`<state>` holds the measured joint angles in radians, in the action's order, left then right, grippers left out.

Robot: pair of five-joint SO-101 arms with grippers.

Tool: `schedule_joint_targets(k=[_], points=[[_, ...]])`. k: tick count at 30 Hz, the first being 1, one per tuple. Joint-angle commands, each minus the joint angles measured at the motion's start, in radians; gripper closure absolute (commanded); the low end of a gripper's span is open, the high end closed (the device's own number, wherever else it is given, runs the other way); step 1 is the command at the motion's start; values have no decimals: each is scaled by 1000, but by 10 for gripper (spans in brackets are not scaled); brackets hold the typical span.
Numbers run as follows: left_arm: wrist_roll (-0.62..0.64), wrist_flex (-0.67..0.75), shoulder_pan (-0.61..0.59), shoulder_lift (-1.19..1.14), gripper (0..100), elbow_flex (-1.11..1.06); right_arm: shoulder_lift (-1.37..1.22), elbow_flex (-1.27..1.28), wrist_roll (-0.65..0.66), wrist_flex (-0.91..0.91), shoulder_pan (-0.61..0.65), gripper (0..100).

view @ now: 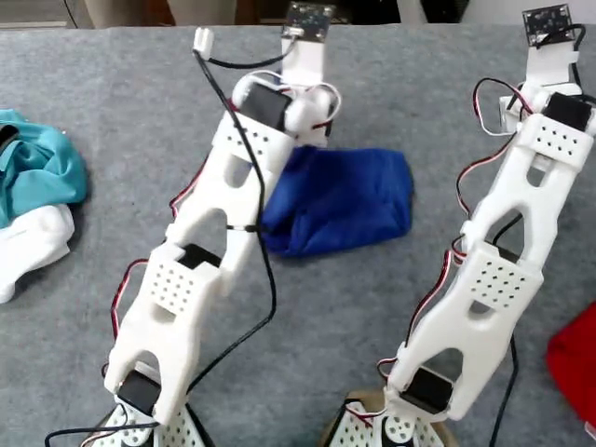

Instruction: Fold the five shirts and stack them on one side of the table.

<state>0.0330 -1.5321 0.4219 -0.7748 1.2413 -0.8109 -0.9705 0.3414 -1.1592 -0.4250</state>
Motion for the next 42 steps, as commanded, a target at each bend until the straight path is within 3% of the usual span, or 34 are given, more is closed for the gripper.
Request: schedule_joint_targets(k=[1,8,17,30,38,42], points=[[-29,-94,15,27,981,97,10,-51,-6,23,-12,992],[-31,-184,95,27,980,198,10,-48,-6,21,-8,991],[-31,-176,180,16,980,201,10,-51,-6,21,-15,992],[-25,153,236,-168,980,44,10,-51,-6,23,-16,992],[44,180,244,-199,978,44,10,-50,-6,23,-16,991],[51,170,247,-199,891,44,10,-48,0,21,-16,991]])
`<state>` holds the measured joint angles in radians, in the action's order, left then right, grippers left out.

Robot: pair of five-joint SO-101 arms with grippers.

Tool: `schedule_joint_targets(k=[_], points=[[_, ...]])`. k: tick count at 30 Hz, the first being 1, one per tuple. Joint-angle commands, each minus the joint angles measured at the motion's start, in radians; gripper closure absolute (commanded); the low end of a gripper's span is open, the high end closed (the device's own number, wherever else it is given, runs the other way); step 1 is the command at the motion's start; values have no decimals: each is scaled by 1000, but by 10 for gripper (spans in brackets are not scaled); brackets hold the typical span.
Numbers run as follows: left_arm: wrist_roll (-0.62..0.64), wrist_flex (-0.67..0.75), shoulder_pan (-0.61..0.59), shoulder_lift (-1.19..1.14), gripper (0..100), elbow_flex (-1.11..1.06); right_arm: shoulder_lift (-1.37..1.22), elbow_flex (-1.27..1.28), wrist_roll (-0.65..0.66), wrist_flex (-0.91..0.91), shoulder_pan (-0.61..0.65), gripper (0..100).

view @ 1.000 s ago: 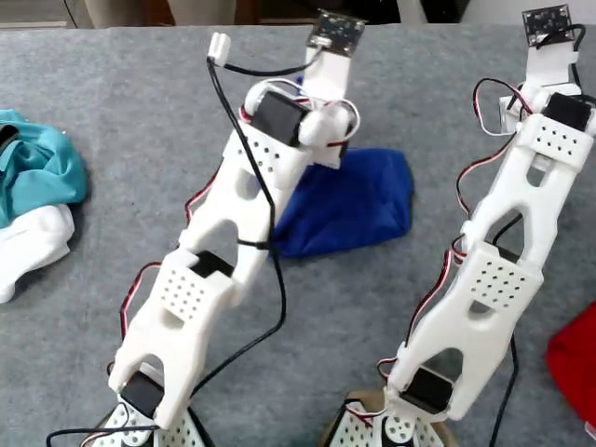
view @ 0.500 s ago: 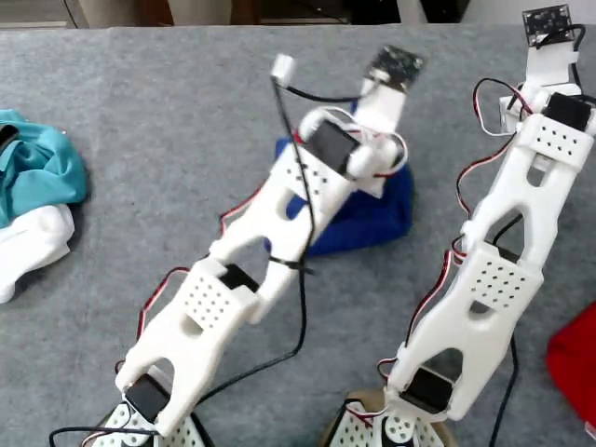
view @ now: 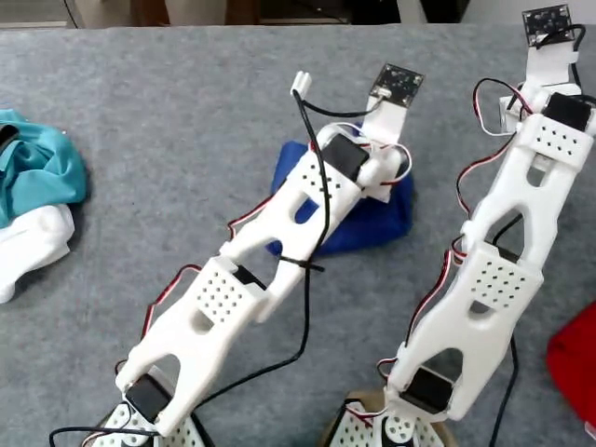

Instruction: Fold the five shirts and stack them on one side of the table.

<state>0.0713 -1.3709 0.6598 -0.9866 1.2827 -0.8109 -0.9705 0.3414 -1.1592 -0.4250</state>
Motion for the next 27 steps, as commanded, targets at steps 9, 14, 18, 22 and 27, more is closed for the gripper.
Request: schedule_joint_targets(k=[9,14,18,22,27], points=[[114,-127,-28,22,725,143,18,-53,2,15,-31,990],[117,-242,-173,18,771,402,13,-116,34,-60,5,990],[166,-276,-368,8,911,334,12,-185,68,-161,76,990],[180,-173,-494,-54,977,235,16,-259,86,-287,185,990],[224,-107,-506,-140,976,181,13,-417,86,-549,364,991]])
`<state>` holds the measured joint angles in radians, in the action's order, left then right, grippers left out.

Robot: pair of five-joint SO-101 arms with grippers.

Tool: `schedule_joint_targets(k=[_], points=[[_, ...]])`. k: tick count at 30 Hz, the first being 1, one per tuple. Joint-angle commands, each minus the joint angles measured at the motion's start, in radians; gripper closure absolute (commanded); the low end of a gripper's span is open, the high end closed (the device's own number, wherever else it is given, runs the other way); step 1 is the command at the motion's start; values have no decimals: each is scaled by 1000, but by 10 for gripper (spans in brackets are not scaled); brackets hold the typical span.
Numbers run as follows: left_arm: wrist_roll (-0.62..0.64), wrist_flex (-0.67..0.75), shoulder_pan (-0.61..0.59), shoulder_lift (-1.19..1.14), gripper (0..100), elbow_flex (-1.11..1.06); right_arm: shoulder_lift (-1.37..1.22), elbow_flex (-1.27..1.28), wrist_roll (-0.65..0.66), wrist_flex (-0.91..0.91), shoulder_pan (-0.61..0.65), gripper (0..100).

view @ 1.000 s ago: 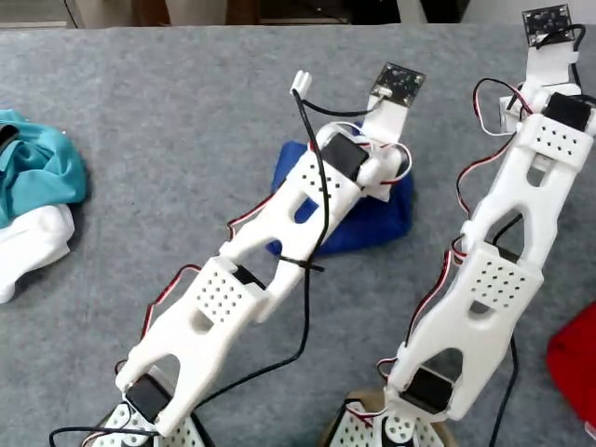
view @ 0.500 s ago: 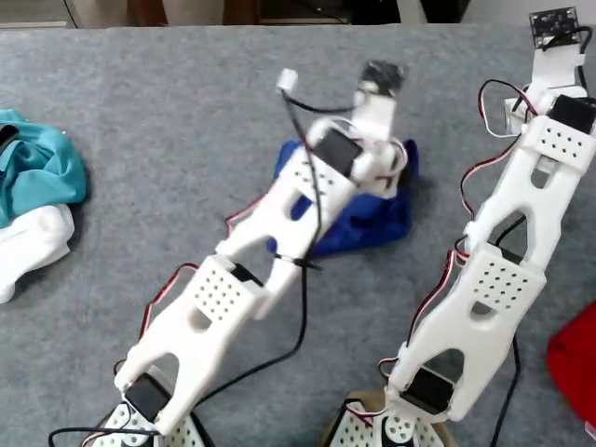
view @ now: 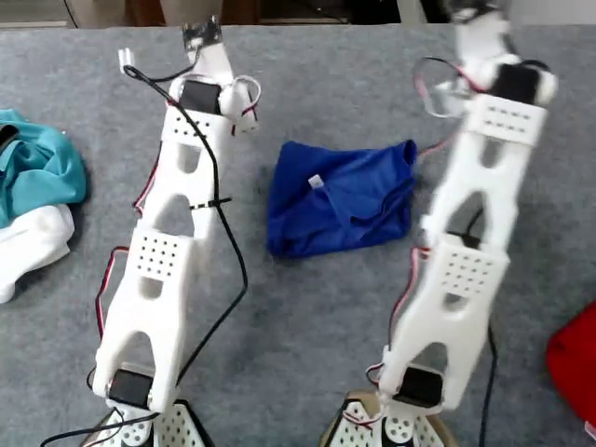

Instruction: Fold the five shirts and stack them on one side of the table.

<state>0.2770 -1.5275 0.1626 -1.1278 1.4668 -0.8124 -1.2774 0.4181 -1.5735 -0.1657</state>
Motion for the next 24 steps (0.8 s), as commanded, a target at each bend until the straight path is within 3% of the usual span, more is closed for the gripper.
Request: schedule_joint_targets(k=[1,7,16,24], points=[[20,52,-11,-1,976,-3,13,-128,9,-187,136,991],[25,-44,0,59,976,86,12,-58,2,-212,176,992],[92,-103,109,81,976,94,12,139,9,-207,159,993],[94,0,130,79,981,14,8,240,63,-81,79,993]])
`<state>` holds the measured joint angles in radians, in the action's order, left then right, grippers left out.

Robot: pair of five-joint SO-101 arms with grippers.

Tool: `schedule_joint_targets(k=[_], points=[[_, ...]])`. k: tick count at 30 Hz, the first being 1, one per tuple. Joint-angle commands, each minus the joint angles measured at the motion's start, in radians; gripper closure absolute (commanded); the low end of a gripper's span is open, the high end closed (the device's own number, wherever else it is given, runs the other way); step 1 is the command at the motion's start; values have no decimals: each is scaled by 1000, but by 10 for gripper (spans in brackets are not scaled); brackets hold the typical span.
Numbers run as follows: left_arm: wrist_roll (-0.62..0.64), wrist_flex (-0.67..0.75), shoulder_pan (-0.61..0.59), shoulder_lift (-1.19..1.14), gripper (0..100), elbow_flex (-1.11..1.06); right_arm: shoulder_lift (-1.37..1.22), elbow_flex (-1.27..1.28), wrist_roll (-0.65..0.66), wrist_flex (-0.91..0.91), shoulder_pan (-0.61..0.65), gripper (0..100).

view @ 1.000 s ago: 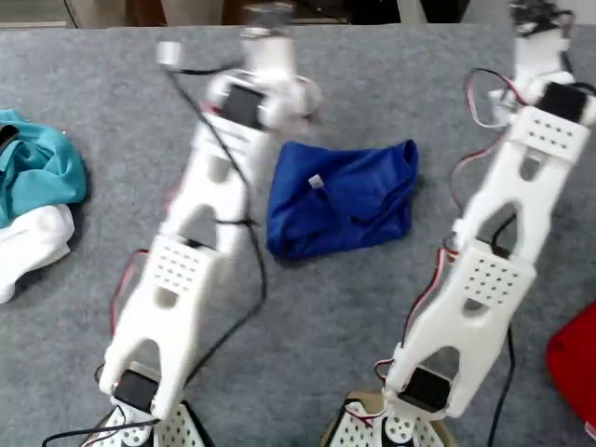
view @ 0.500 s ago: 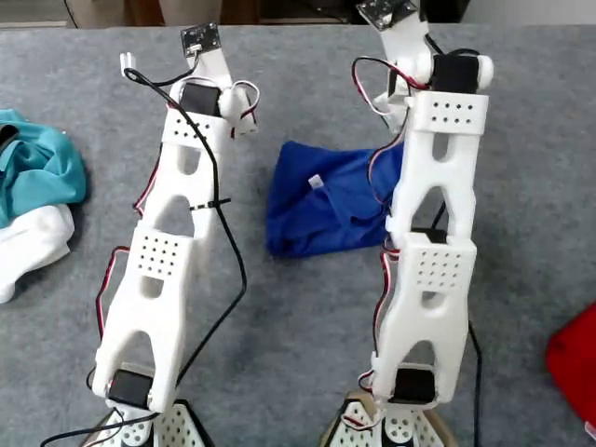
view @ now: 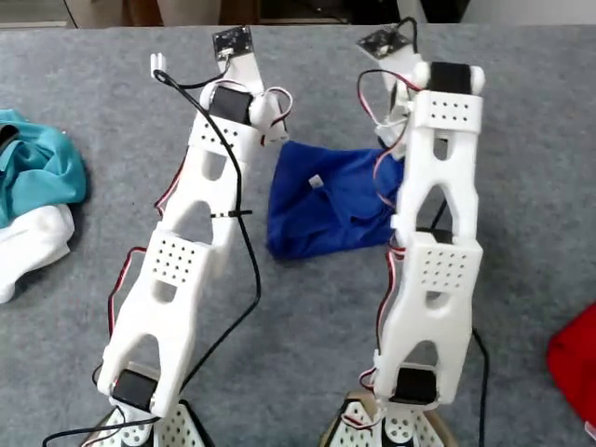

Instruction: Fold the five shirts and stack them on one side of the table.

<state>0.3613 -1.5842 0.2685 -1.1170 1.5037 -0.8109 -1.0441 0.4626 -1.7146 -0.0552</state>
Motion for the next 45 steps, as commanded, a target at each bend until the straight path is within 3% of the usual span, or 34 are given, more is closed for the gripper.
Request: schedule_joint_targets(k=[1,6,18,28,35,45], points=[[9,87,32,68,981,-48,1,18,20,81,-36,993],[29,146,97,91,981,-112,-84,48,20,161,-47,993],[31,155,64,97,981,-150,-228,-97,17,190,-101,993],[86,322,55,99,981,-370,-234,-157,14,130,-85,993],[86,342,-6,99,981,-374,-228,-159,14,124,-87,993],[84,315,-5,110,981,-361,-199,-203,15,91,-91,993]])
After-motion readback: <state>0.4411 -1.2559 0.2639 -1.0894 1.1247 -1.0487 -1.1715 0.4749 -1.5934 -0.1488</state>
